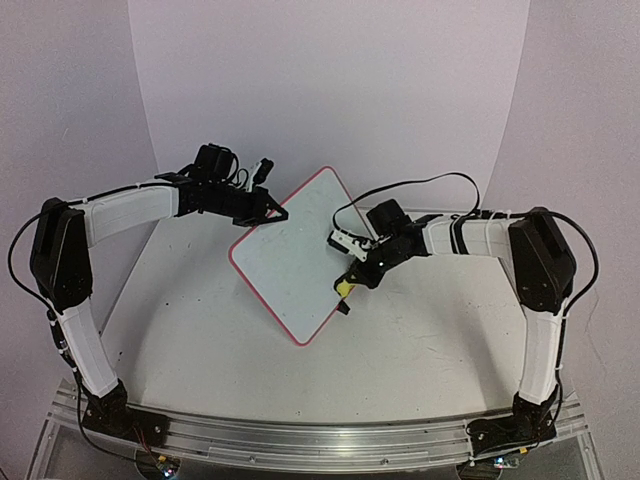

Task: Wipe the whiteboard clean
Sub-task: Erase the whiteboard at the center of the board.

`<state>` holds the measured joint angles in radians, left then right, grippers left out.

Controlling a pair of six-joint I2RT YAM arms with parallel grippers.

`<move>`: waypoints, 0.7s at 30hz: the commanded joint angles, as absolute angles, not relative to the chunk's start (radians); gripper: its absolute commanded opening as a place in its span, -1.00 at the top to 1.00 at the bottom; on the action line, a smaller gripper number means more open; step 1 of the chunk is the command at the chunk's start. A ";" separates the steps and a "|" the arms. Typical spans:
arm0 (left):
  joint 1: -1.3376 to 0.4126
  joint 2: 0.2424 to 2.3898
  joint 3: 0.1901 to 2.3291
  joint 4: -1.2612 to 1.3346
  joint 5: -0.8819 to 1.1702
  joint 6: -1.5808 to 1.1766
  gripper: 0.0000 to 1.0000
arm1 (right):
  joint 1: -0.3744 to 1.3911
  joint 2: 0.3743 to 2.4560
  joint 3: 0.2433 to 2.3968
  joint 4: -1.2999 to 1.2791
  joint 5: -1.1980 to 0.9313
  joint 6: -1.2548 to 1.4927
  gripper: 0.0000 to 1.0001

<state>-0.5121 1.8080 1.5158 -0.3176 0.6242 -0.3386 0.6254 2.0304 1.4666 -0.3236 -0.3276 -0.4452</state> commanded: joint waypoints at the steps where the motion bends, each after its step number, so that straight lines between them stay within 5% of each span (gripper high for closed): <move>1: -0.558 1.828 1.485 -0.428 0.735 -0.324 1.00 | 0.550 2.071 1.542 -0.118 -0.129 -0.382 1.00; 21: -0.558 1.837 1.493 -0.432 0.736 -0.322 1.00 | 0.438 2.043 1.535 0.028 -0.305 -0.401 1.00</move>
